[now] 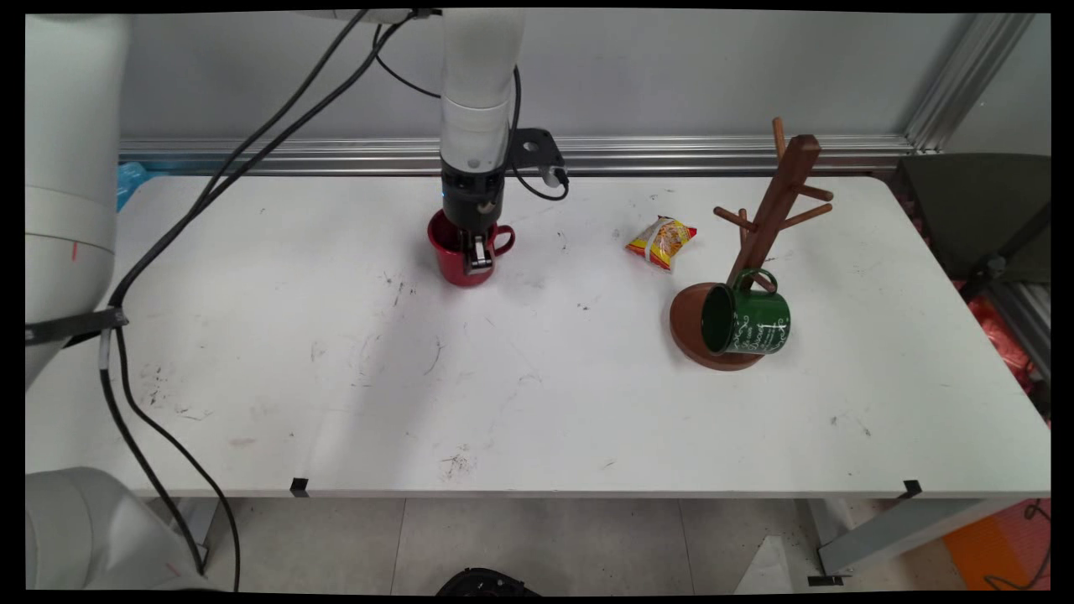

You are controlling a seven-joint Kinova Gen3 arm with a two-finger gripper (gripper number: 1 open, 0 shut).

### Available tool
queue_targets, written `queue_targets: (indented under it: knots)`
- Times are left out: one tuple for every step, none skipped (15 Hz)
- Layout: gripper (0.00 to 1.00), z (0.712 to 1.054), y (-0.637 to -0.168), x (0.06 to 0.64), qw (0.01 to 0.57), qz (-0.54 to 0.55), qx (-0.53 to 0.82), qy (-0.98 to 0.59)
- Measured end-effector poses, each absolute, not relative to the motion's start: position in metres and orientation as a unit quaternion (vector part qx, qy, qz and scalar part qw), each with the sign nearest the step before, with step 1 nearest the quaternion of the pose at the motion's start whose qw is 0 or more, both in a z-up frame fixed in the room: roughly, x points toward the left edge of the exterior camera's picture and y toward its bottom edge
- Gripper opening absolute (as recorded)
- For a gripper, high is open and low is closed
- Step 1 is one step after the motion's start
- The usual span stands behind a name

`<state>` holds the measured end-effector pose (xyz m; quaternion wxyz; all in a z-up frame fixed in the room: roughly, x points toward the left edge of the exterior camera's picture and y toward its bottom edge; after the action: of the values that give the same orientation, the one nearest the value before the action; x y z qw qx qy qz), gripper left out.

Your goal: Place the picked object on the table

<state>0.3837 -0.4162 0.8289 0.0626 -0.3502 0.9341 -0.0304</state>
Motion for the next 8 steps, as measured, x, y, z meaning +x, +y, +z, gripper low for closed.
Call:
queue_targets:
  knots:
    - [0.00, 0.8269, -0.4176, 0.3828, 0.062, -0.027, -0.352, 0.934]
    - [0.00, 0.8249, -0.4191, 0.3819, 0.061, -0.024, -0.353, 0.933]
    - [0.00, 0.8233, -0.4204, 0.3813, 0.060, -0.020, -0.355, 0.933]
    - [0.00, 0.8221, -0.4215, 0.3807, 0.059, -0.018, -0.356, 0.933]
    - [0.00, 0.8214, -0.4226, 0.3801, 0.058, -0.016, -0.357, 0.932]
    - [0.00, 0.8205, -0.4239, 0.3794, 0.056, -0.015, -0.358, 0.932]
    - [1.00, 0.8199, -0.4253, 0.3787, 0.054, -0.014, -0.359, 0.932]
    - [1.00, 0.8194, -0.4270, 0.3777, 0.053, -0.013, -0.359, 0.932]
